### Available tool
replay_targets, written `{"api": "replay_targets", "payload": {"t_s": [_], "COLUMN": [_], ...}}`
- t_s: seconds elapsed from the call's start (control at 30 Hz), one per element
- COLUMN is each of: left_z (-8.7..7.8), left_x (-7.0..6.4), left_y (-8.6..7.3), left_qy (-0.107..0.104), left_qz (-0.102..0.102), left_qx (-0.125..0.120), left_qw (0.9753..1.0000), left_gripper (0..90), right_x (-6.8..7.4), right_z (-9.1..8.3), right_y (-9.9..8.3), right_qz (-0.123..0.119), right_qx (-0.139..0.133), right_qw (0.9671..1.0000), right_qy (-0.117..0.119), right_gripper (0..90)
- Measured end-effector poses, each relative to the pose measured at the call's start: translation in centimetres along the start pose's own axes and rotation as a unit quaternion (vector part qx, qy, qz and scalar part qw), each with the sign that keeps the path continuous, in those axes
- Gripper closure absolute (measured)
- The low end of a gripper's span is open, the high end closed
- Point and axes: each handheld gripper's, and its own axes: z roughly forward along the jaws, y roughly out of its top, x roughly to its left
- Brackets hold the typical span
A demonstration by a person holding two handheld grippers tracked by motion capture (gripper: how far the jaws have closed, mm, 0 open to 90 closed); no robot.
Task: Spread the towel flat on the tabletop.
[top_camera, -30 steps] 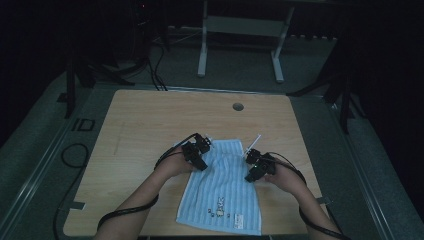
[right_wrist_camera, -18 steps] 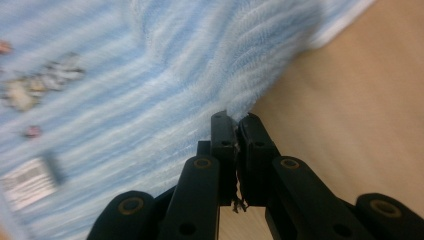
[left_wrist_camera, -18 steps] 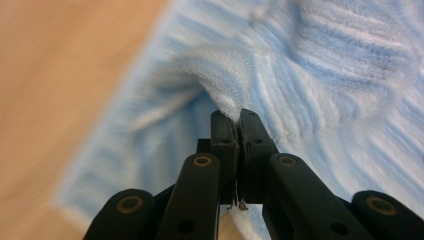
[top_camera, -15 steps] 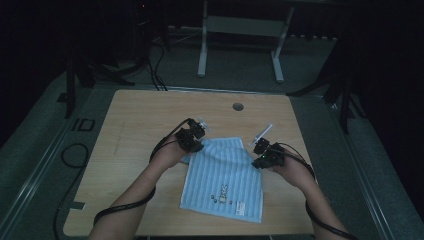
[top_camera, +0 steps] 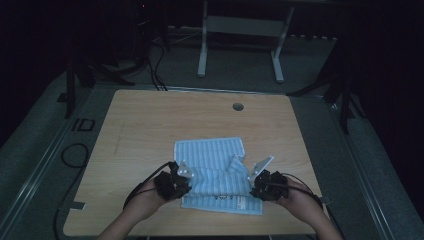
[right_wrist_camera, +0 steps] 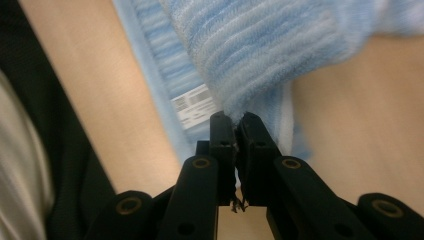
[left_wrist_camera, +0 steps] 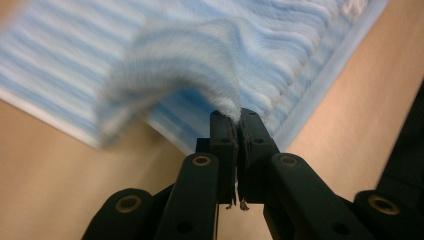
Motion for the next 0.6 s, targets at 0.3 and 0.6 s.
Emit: {"api": "replay_targets", "payload": {"t_s": [0.3, 0.6], "left_z": [1.3, -1.7], "left_x": [-0.5, 3.7], "left_y": [-2.5, -1.9], "left_qy": [-0.046, -0.010], "left_qz": [0.000, -0.051], "left_qx": [0.050, 0.023], "left_qw": [0.9977, 0.9984], "left_gripper": [70.5, 46.9], "right_x": [-0.1, -5.6], "right_z": [1.0, -1.1], "right_y": [-1.3, 0.9], "right_qz": [0.014, 0.080], "right_qx": [0.008, -0.038], "right_qw": [0.9997, 0.9959], "right_qy": [0.020, -0.013], "right_gripper": [65.7, 50.4]}}
